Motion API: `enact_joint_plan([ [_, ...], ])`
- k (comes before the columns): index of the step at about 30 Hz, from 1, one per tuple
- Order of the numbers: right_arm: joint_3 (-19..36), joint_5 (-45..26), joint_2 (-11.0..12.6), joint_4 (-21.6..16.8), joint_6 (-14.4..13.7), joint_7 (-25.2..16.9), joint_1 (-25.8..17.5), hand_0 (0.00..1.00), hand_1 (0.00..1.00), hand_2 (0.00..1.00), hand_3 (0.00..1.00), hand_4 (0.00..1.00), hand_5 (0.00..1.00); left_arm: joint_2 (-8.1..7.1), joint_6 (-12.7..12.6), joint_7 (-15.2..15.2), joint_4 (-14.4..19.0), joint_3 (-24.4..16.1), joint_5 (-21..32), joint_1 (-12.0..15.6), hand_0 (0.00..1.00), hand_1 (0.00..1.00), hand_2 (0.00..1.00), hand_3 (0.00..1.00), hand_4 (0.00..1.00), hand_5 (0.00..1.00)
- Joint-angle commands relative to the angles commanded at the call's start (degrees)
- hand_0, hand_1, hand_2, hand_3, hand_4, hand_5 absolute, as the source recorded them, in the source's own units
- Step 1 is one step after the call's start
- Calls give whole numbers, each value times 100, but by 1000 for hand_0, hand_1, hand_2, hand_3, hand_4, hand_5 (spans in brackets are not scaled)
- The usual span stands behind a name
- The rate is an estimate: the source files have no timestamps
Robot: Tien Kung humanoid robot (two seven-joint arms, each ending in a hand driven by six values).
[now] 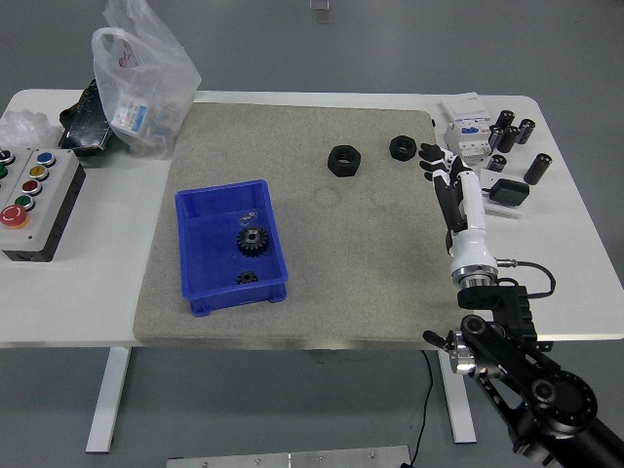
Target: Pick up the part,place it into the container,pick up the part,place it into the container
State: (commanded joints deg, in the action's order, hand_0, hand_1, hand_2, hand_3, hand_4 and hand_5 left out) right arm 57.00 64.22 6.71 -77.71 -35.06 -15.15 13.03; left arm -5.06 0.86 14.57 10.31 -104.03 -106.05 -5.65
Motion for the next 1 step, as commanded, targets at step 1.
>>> enact_joint_plan([
  [1, 4, 0, -5, -14, 5, -30, 9, 835, 793, 795, 755, 647, 850, -1, 1, -6, 0, 2, 1, -2, 590, 437, 480, 600, 478, 616],
])
